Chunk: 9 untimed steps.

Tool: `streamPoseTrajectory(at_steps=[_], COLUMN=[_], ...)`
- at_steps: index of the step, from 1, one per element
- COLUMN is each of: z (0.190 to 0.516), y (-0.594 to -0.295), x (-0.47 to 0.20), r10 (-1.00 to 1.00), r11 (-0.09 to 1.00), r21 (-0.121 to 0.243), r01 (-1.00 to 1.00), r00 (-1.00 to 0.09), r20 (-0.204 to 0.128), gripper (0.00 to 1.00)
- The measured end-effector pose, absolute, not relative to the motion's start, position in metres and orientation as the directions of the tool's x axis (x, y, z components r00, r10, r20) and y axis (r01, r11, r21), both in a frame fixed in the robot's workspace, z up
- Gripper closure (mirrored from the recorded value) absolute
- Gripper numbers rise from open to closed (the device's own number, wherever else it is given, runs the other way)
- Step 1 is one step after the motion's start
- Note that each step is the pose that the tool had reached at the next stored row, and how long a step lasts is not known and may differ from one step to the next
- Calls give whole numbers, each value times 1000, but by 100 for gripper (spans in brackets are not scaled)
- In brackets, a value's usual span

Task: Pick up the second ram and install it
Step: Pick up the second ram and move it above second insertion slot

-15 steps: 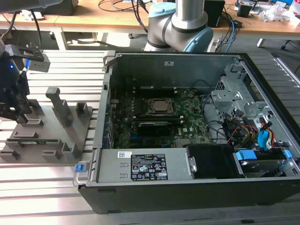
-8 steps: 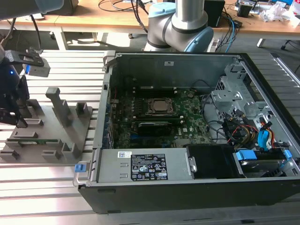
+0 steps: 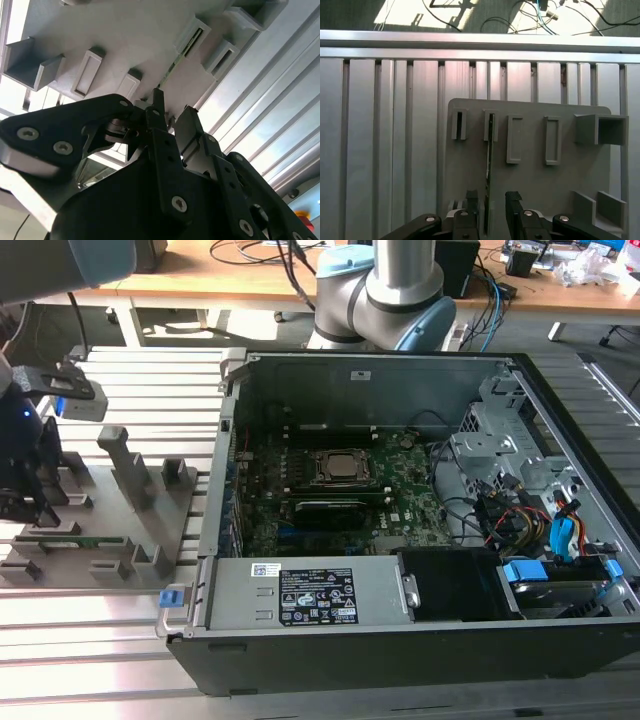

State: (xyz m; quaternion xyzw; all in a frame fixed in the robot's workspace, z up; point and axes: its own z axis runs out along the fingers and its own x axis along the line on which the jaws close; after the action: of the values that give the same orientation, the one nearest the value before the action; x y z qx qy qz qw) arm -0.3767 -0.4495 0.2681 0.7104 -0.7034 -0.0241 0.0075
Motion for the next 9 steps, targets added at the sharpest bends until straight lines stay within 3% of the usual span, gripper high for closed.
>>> streamPoseTrajectory(at_steps=[9], z=[258], y=[-450], x=[-377], r10=[-1000], r11=[-10], r21=[45], r01=[-999], r00=[9], r20=[-24], gripper=[64])
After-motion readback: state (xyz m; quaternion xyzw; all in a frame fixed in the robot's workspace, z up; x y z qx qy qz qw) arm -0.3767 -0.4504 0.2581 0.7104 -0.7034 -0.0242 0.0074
